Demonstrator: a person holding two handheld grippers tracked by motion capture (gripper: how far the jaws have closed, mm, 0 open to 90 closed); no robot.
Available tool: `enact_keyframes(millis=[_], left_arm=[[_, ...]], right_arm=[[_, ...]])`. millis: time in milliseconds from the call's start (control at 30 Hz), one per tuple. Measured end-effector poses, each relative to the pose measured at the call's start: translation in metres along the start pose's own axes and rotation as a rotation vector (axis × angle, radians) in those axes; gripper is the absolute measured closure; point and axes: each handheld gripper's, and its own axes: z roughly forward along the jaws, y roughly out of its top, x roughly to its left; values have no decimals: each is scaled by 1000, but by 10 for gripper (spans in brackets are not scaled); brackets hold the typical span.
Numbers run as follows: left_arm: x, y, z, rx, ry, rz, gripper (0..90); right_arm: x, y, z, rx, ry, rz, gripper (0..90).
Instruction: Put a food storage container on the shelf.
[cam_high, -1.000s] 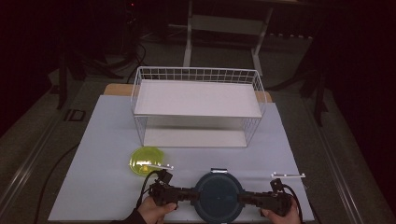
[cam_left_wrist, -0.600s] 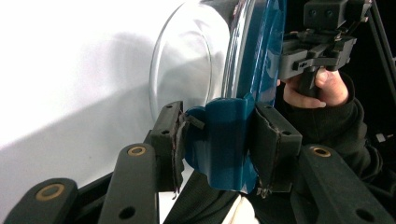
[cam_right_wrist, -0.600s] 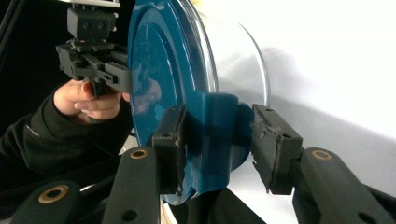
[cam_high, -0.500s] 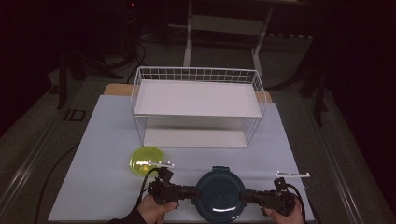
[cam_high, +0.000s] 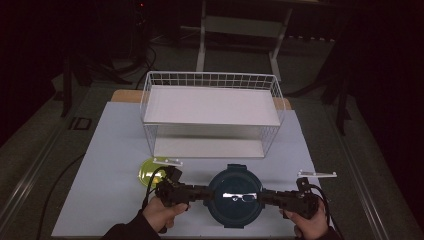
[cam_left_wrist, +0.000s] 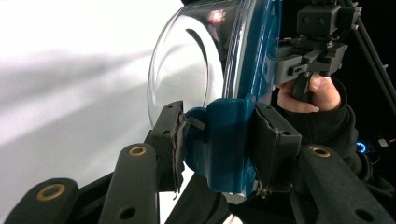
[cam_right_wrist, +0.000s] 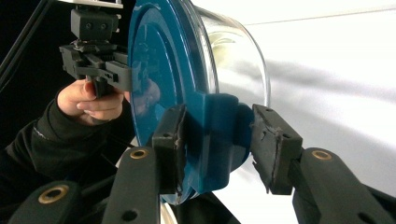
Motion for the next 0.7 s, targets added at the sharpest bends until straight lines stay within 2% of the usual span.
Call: enact_keyframes(millis=[333, 433, 467, 500, 533, 567, 600, 700], left_arm=[[-10, 25, -17, -42, 15, 36, 571], [-14, 40, -25, -63, 15, 56, 571], [-14, 40, -25, -63, 15, 56, 571], [-15, 48, -29, -74, 12, 64, 571], [-15, 48, -29, -74, 12, 64, 572], [-16, 54, -32, -97, 11, 71, 571], [-16, 54, -32, -97, 11, 71, 572], [-17, 67, -37, -104, 4, 74, 572]], right_arm=[[10, 25, 0, -14, 8, -29, 568], [18, 42, -1, -31, 9, -59, 568], [18, 42, -1, -31, 9, -59, 568], [21, 52, -1, -39, 7, -66, 568], [21, 52, -1, -39, 7, -66, 568], [24, 62, -2, -52, 4, -74, 568], [24, 62, -2, -52, 4, -74, 568], [29, 78, -3, -68, 0, -97, 568]])
